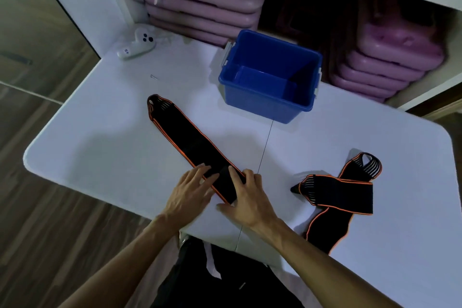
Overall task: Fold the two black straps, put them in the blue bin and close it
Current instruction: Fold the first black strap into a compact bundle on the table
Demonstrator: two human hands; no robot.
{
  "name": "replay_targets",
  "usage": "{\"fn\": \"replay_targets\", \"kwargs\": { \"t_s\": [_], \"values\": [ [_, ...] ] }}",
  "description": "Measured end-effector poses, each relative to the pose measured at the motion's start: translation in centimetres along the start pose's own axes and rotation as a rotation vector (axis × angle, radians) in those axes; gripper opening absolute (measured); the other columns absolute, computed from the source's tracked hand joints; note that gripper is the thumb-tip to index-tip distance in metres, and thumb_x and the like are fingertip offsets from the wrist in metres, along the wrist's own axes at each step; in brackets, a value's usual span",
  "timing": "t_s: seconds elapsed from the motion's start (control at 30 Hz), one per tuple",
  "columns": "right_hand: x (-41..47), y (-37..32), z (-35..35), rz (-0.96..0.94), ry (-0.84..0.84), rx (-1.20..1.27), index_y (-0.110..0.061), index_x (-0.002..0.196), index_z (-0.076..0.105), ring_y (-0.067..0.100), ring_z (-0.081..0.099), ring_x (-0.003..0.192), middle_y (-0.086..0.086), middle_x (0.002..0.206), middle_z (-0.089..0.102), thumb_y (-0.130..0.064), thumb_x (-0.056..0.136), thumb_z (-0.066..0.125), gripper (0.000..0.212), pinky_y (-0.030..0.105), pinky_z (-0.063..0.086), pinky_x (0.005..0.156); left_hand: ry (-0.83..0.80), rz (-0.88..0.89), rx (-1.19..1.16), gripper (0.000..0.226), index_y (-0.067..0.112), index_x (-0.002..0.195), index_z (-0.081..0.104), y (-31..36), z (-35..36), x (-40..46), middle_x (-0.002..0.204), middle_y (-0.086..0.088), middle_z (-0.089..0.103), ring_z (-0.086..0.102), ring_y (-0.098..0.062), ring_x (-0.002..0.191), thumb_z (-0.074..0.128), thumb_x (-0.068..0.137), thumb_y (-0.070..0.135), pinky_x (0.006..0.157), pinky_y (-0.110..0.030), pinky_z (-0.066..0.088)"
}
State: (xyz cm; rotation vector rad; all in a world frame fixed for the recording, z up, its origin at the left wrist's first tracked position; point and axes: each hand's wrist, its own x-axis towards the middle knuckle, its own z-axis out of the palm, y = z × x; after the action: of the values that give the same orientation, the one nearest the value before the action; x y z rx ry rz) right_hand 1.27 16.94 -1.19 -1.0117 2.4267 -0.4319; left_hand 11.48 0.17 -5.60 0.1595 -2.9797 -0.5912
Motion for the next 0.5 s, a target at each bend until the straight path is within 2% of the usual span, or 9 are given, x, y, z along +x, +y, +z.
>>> {"fn": "replay_targets", "kwargs": {
  "t_s": [0.07,0.23,0.37,0.5],
  "values": [
    [0.0,0.4,-0.4,-0.039,-0.040,0.062,-0.019,0.152,0.023,0.027,0.033,0.116,0.010,0.129,0.036,-0.055,0.079,0.068,0.093,0.035,0.047,0.095,-0.019,-0.016,0.016,0.045,0.015,0.133,0.053,-0.7,-0.3,-0.2,0.140,-0.013,0.050,0.046,-0.030,0.131,0.045,0.095,0.037,0.102,-0.044,0.045],
    [1.4,2.1,-1.9,-0.137,-0.124,0.140,-0.026,0.150,0.034,0.022,0.041,0.116,0.004,0.119,0.042,-0.028,0.098,0.055,0.057,0.029,0.041,0.100,-0.070,-0.078,0.035,0.056,0.016,0.139,0.044,-1.1,-1.0,-0.6,0.149,-0.014,0.038,0.035,-0.030,0.139,0.041,0.093,0.047,0.112,-0.043,0.033],
    [2.3,2.2,-2.0,-0.178,-0.116,0.116,-0.029,0.149,0.038,0.014,0.042,0.102,-0.002,0.102,0.041,-0.023,0.098,0.057,0.055,0.022,0.039,0.089,-0.082,-0.144,0.028,0.068,0.016,0.145,0.035,-0.8,-1.2,-0.9,0.156,-0.014,0.025,0.016,-0.030,0.146,0.042,0.089,0.054,0.116,-0.042,0.025],
    [2.7,2.3,-1.9,-0.229,-0.141,0.096,-0.029,0.149,0.037,0.009,0.036,0.097,-0.003,0.099,0.039,-0.028,0.098,0.056,0.054,0.021,0.038,0.087,-0.097,-0.126,0.021,0.074,0.021,0.148,0.029,0.2,-1.1,-2.2,0.155,-0.012,0.025,0.020,-0.029,0.145,0.048,0.086,0.058,0.114,-0.040,0.030]
  ]
}}
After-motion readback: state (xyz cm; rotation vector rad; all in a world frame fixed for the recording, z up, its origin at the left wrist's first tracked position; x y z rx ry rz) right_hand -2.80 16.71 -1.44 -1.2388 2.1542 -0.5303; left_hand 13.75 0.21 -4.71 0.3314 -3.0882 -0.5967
